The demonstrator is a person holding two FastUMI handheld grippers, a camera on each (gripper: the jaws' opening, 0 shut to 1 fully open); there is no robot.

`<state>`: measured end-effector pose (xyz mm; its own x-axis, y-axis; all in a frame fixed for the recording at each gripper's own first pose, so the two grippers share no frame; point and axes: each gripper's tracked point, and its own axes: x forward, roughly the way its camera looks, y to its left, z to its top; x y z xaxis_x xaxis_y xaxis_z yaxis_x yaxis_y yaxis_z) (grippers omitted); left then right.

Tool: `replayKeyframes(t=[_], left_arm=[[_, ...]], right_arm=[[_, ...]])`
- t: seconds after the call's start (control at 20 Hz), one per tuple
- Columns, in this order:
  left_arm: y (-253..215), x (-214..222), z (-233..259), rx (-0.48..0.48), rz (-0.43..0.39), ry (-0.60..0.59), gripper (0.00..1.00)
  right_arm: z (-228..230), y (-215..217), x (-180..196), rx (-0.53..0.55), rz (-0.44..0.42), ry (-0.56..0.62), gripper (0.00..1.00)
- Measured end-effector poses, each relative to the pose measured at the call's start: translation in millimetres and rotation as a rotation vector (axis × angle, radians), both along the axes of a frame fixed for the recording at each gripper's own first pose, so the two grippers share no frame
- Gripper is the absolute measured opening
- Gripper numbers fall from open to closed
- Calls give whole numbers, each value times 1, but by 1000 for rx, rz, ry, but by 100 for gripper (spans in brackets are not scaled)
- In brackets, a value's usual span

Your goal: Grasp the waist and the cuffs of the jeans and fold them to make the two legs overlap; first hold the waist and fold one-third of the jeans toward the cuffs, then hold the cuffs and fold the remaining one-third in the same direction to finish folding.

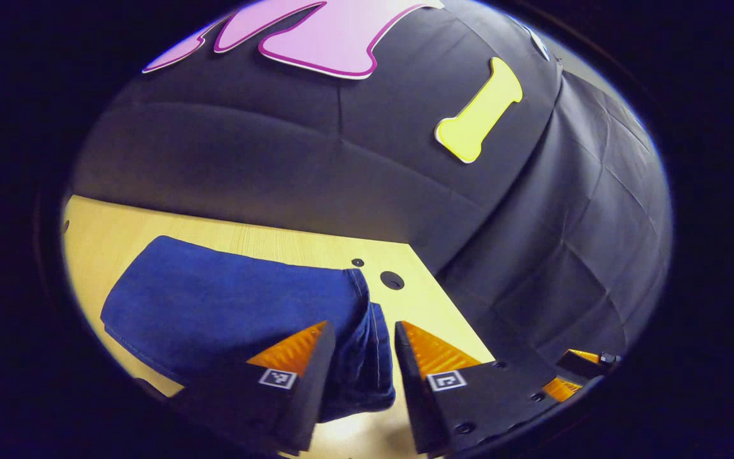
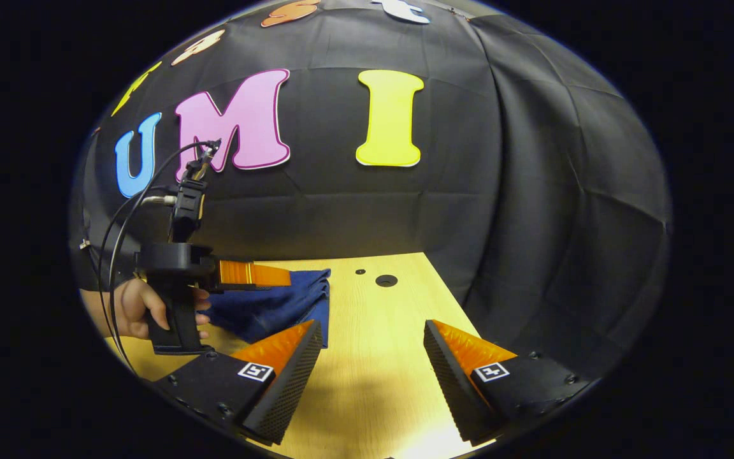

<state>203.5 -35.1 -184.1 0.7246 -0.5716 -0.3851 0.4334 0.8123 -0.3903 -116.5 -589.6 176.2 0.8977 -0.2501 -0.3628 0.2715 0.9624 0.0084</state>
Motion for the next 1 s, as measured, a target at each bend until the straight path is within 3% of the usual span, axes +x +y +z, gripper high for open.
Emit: replayKeyframes(t=[0.05, 0.15, 0.35, 0.55, 0.75, 1.0], left_arm=[[9, -7, 9, -1, 3, -28, 83], [36, -21, 37, 15, 35, -100, 98], [131, -83, 114, 85, 165, -324, 97], [232, -188, 188, 146, 308, -503, 96], [313, -291, 221, 170, 405, -553, 96], [381, -374, 223, 154, 507, -561, 96]], right_arm=[[7, 4, -3, -2, -1, -7, 98], [21, 16, -11, -11, 4, -25, 98], [74, 55, -29, -35, 24, -110, 98], [148, 117, -56, -46, 66, -244, 97], [205, 177, -89, -53, 114, -340, 98], [230, 236, -138, -105, 180, -390, 98]])
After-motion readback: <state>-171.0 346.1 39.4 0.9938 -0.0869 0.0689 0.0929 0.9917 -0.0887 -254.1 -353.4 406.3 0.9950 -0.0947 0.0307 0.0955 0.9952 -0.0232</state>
